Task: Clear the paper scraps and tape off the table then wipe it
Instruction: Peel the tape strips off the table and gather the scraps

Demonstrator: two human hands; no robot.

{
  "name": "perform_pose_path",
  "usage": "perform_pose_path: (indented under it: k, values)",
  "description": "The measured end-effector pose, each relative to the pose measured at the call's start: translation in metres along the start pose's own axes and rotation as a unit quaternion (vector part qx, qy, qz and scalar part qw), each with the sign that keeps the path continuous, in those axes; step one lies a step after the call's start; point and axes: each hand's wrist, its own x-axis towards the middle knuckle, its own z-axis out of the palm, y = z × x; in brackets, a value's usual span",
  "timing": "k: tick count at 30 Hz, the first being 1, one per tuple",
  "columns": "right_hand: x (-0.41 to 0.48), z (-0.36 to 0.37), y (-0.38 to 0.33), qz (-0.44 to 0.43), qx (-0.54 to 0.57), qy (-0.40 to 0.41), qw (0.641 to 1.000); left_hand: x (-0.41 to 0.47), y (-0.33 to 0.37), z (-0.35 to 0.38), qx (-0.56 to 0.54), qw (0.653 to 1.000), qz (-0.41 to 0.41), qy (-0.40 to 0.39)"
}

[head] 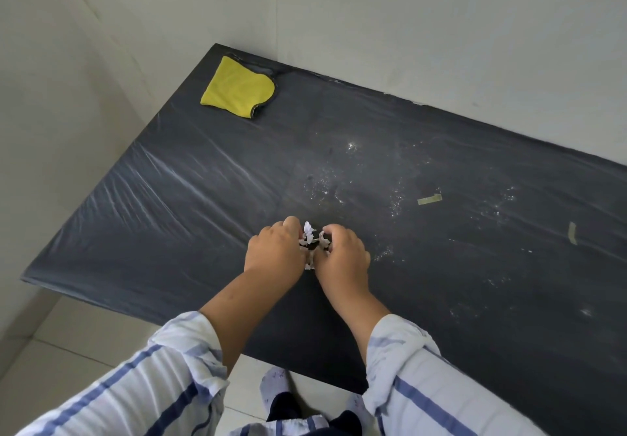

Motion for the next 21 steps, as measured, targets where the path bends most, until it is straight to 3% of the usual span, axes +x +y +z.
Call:
perform_pose_path:
  k: [11, 21]
  values:
    - [0.002, -0.017, 0.008, 0.045, 0.095, 0.021, 0.994, 0.004, 0.001, -0.009, -0.065, 0.997, -0.032, -0.010]
    - [0.007, -0.035, 0.034, 0.038, 0.055, 0.016, 0.998, 0.014, 0.015, -0.013, -0.029, 0.998, -0.040, -0.025]
